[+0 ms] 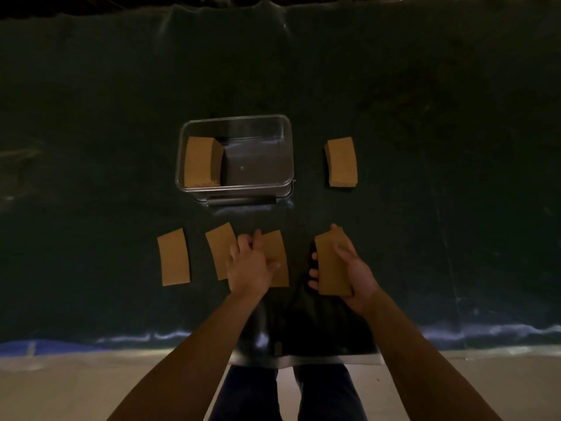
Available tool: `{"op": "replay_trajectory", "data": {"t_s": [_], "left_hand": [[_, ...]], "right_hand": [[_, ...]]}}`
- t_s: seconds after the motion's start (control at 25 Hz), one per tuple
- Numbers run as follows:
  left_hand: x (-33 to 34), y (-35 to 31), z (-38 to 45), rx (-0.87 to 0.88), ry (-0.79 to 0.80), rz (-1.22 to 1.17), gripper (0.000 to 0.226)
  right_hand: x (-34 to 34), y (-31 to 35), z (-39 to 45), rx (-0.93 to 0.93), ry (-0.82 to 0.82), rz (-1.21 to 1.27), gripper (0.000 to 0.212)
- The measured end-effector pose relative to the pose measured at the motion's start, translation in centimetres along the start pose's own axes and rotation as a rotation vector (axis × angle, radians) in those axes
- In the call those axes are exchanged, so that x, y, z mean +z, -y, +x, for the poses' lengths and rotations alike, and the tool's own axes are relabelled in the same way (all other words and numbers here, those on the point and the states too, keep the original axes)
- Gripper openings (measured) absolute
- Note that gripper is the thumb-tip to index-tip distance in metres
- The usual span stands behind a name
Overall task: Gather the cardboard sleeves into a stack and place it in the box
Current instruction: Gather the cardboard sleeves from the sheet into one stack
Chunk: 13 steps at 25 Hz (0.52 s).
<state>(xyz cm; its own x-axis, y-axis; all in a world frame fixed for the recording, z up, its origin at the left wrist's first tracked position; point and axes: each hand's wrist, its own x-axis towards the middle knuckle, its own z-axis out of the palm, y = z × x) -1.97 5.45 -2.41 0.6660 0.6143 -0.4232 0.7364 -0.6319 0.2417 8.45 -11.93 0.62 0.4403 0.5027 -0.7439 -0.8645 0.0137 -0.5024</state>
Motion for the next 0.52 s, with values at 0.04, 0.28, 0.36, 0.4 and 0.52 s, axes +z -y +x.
{"op": "replay_trajectory", "data": {"t_s": [0.04,0.28,0.36,0.4,0.52], "left_hand": [[-0.2,0.3,0.3,0.006,0.034,0.046,0.086],[-1.1,-0.3,1.8,0.084,-0.025,0.098,0.068],[-1.3,0.2,2.0,0.104,-0.045,0.013,0.046],[-1.4,0.4,2.1,0.123,-0.036,-0.085,0.032],[-2.8,0.8,2.7,0.065,0.119,-0.578,0.019]], "right_hand": [[-0.2,-0.1,0.0,0.012,-0.004,-0.023,0.032],[-0.2,-0.3,0.0,0.022,-0.024,0.022,0.029],[-0.2,-0.4,0.0,0.005,-0.033,-0.013,0.027],[-0.2,-0.4,0.1,-0.003,-0.041,-0.036,0.025],[0.4,-0.4,0.4,-0.019,-0.058,-0.114,0.026]]}}
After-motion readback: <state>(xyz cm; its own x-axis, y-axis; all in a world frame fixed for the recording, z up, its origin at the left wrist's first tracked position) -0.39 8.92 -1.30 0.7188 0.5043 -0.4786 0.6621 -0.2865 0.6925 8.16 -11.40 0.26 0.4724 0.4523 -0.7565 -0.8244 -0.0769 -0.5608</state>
